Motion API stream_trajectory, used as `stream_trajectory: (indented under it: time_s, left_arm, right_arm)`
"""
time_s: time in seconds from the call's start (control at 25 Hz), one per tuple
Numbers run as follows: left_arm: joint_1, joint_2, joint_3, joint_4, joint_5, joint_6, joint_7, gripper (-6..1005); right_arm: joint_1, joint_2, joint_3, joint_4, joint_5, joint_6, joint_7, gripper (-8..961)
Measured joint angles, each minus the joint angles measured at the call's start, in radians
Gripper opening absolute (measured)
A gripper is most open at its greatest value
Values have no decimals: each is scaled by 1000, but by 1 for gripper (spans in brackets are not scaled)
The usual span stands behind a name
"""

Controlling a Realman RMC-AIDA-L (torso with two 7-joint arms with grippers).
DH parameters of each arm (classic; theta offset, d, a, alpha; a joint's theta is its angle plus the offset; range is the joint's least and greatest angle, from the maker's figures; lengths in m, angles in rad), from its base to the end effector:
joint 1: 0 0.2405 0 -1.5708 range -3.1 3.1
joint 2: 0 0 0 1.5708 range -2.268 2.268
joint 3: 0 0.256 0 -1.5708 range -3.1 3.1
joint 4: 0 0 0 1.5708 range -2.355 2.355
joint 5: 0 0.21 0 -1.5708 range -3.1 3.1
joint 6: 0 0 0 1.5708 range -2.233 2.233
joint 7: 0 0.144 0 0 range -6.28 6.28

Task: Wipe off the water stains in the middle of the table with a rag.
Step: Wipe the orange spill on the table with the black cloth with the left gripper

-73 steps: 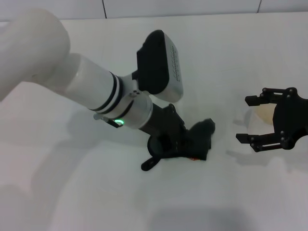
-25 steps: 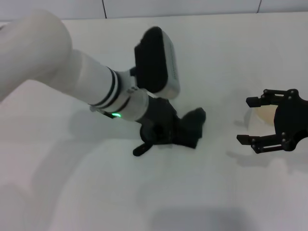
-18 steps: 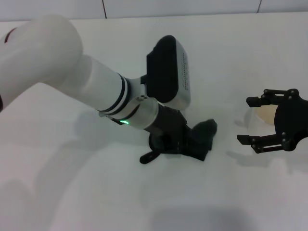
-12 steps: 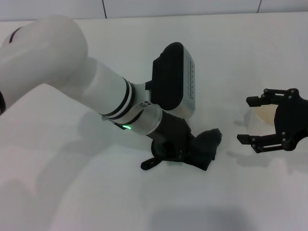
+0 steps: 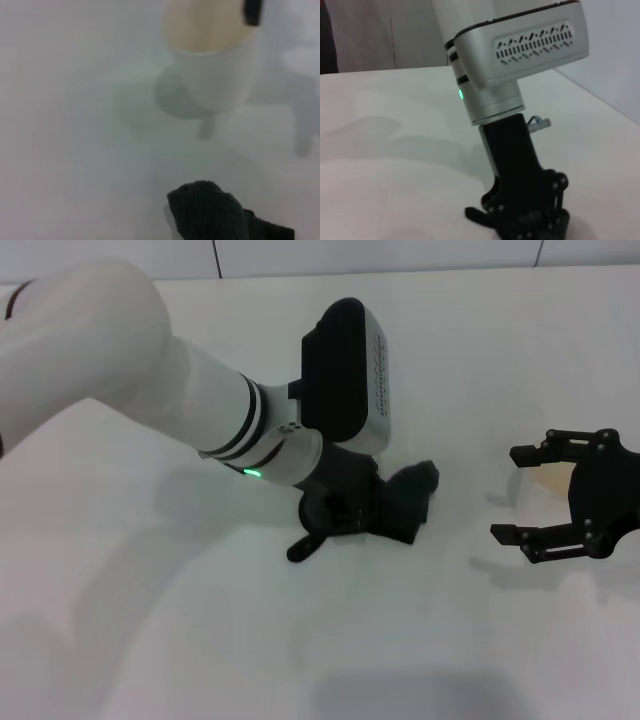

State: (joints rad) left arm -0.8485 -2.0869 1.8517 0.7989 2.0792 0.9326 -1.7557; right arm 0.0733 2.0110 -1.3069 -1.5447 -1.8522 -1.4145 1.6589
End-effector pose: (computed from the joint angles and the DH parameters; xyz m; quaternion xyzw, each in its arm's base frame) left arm -0.1383 0.3655 -0.1336 -0.9872 0.0940 0.1084 0.0697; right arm 0.2227 0.2760 0.0472 -0.9752 0.0719 0.0910 0.1886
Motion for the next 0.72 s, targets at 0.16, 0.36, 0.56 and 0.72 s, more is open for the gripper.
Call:
stream_trajectory:
  time_s: [0.16, 0.36, 0.56, 0.72]
  left_arm:
    - [-1, 1, -43, -9, 31, -31, 2, 103]
    - [1, 0, -89, -14, 65, -43, 0, 104]
    - [12, 0, -111, -15, 91, -48, -2, 105]
    - [19, -1, -112, -15, 93, -56, -3, 106]
  right_arm:
    - [-3, 0, -1, 0, 1, 0, 2, 854]
    - [-9, 0, -2, 0, 10, 0, 2, 853]
    - [-10, 0, -2, 0, 11, -4, 2, 853]
    - [-10, 0, -2, -1, 11, -4, 2, 853]
